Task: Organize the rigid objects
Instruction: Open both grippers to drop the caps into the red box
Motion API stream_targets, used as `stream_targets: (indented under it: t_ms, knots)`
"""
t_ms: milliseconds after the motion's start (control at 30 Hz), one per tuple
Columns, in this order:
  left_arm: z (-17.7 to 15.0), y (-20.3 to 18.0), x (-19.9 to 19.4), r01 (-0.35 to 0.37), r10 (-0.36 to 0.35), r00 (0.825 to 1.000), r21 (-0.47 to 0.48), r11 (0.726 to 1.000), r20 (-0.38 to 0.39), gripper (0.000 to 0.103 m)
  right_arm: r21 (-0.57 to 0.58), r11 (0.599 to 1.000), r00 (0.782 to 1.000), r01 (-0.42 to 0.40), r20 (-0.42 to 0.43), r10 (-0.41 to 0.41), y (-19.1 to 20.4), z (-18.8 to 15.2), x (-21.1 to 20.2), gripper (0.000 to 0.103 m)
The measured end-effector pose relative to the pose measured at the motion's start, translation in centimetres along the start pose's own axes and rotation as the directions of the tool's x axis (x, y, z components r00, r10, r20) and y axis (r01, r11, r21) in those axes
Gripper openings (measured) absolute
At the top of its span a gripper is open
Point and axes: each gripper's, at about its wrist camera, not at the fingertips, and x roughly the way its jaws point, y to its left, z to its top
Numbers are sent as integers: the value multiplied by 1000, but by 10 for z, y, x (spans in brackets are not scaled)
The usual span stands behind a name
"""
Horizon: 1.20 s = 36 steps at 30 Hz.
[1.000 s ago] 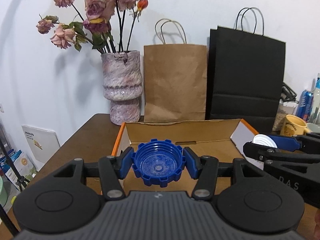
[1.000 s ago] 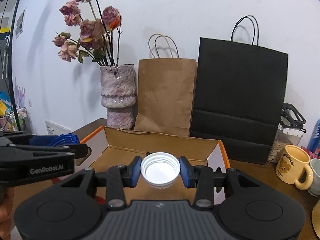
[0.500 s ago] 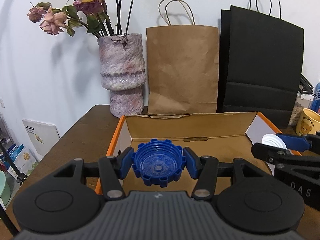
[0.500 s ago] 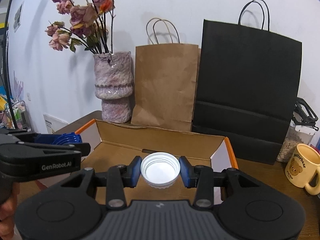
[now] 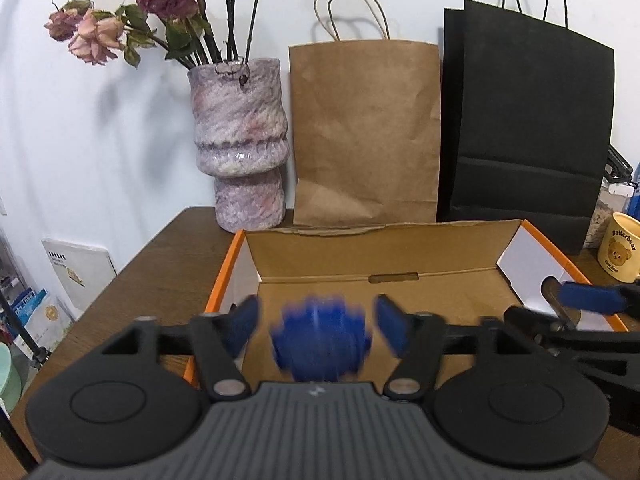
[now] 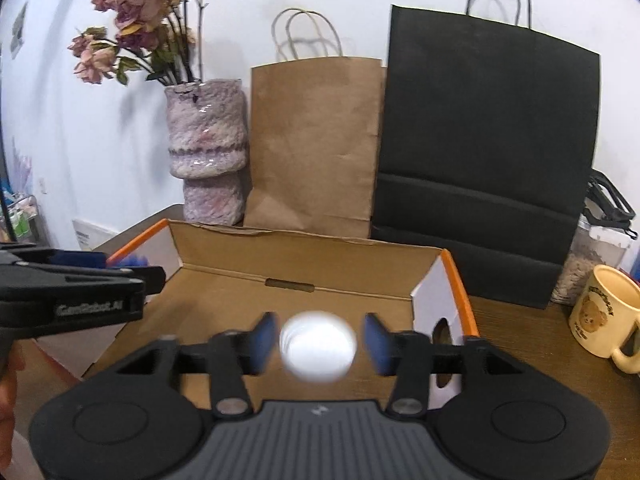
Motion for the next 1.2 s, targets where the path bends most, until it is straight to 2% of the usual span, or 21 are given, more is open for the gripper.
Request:
stream_targets:
  t_ms: [33, 67, 100, 167, 433, 1200]
  knots:
    - [0, 0, -1, -8, 8, 1000, 1, 1000, 8, 88, 4, 1000, 1000, 11, 3, -11, -1, 0, 0, 87]
    - [1, 0, -2, -13, 13, 1000, 2, 1000, 16, 89, 4, 1000, 1000, 22, 8, -22, -1, 0, 0, 94]
    - [1, 0, -3, -14, 14, 1000, 0, 1000, 19, 90, 4, 1000, 1000, 29, 11, -29, -2, 0, -1, 95]
    - [2, 2, -4, -20, 21, 1000, -12, 1000, 23, 102, 13, 999, 999, 37, 7, -37, -5, 1, 0, 103]
    - [5, 4, -6, -43, 44, 999, -25, 999, 31, 103, 17, 999, 999, 45, 12, -45, -6, 1, -2, 103]
    - [7, 9, -18, -31, 32, 999, -40, 999, 41, 103, 18, 999, 999, 47, 22, -48, -5, 4, -15, 103]
